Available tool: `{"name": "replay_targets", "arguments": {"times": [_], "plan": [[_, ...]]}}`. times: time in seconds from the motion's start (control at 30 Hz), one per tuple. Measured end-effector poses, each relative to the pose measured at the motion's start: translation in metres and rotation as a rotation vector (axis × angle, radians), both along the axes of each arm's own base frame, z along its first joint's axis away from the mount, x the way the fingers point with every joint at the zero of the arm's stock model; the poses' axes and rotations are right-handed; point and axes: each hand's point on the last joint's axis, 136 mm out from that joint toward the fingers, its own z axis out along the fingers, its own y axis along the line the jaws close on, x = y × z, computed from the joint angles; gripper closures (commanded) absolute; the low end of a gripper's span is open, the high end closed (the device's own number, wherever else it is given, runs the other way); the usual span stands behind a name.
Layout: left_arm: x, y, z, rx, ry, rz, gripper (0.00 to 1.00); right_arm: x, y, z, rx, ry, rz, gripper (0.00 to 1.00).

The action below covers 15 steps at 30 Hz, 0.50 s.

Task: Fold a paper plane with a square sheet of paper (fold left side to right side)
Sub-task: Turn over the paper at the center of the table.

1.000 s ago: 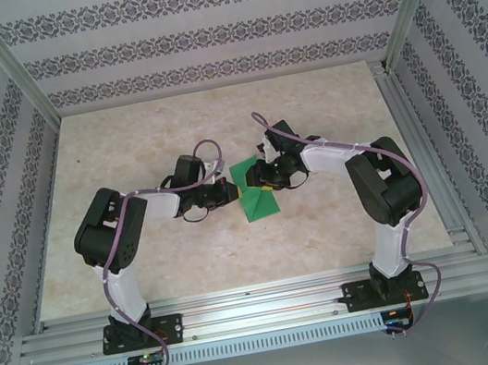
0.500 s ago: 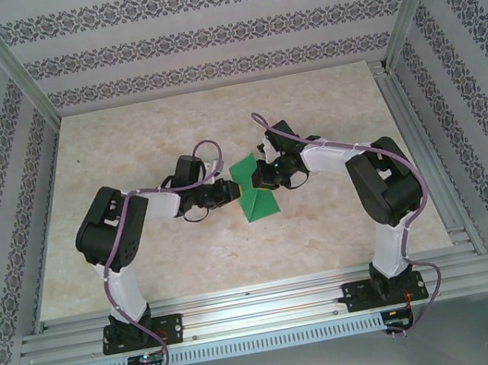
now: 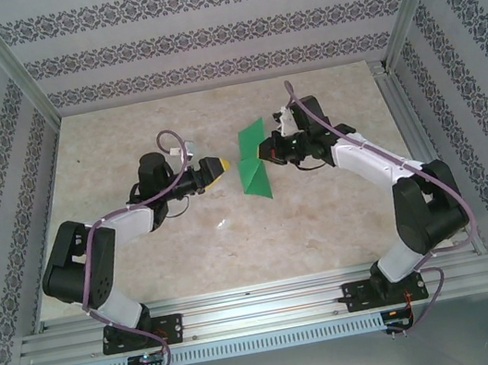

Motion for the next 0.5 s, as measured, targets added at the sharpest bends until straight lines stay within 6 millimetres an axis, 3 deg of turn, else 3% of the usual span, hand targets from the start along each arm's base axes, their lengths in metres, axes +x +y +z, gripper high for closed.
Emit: {"name": "replay_targets", "arguments": {"times": [0.13, 0.33, 0.5], "plan": [[-0.004, -0.008, 0.017, -0.067, 0.010, -0.027, 0.09, -0.001, 0.006, 0.020, 0.070, -0.017, 0.006, 0.99], [-0.012, -0.033, 0.035, -0.140, 0.023, -0.100, 0.24, 0.001, 0.016, 0.039, 0.173, -0.024, 0.016, 0.98], [-0.013, -0.042, 0.036, -0.166, 0.048, -0.124, 0.52, -0.001, 0.018, 0.041, 0.207, -0.012, 0.020, 0.97]]}}
